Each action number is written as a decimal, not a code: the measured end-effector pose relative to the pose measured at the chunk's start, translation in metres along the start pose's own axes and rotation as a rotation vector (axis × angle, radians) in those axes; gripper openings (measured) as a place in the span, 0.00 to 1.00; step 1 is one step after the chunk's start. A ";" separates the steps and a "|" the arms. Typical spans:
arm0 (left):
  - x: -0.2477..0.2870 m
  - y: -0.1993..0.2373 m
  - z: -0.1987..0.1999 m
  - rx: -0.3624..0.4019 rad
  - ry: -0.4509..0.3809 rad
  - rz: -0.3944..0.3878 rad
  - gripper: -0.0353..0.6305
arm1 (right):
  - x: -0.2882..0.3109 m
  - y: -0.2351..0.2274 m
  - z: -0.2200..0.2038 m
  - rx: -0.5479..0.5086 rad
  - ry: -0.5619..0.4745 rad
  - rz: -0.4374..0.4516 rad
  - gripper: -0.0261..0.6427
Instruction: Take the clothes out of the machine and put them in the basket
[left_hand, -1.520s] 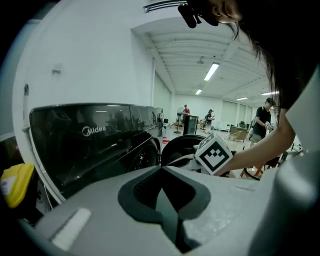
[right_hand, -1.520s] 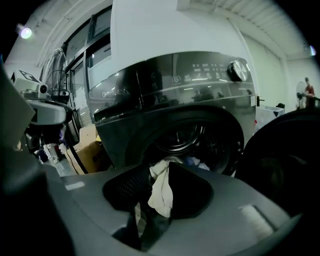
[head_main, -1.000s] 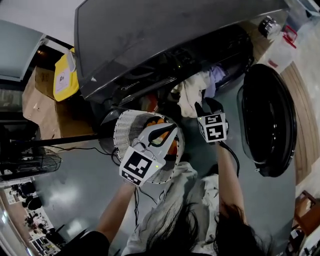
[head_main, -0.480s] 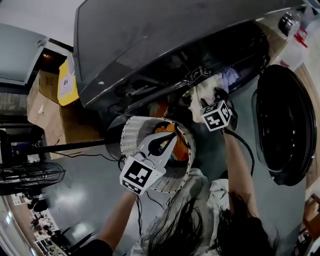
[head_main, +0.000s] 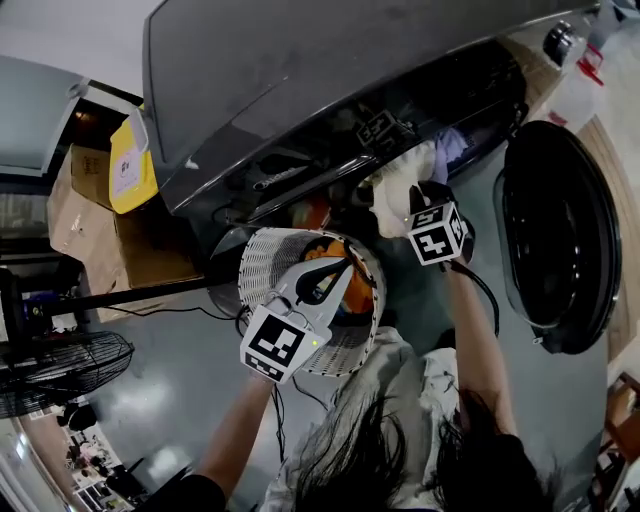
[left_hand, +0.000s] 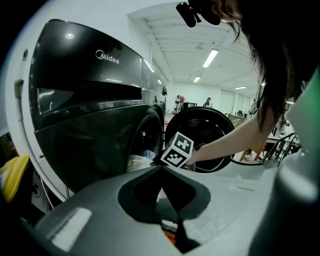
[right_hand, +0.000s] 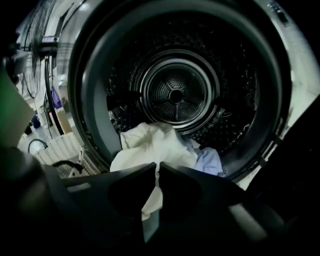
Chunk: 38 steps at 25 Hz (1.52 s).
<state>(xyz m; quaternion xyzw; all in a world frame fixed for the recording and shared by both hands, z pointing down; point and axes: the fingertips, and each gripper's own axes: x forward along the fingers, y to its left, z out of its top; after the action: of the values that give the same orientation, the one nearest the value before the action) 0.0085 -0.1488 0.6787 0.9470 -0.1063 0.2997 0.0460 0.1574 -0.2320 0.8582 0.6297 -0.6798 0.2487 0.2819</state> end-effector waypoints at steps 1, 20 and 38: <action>0.000 -0.001 0.005 0.008 -0.001 -0.005 0.05 | -0.010 -0.001 0.004 0.015 -0.014 0.001 0.08; -0.041 -0.016 0.095 -0.018 -0.057 0.032 0.05 | -0.193 0.035 0.102 0.038 -0.236 0.116 0.08; -0.103 -0.074 0.139 -0.120 -0.046 0.125 0.11 | -0.366 0.050 0.162 -0.004 -0.289 0.260 0.08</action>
<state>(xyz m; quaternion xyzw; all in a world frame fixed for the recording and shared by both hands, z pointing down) 0.0212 -0.0804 0.5041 0.9407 -0.1839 0.2733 0.0813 0.1142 -0.0783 0.4879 0.5653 -0.7892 0.1888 0.1483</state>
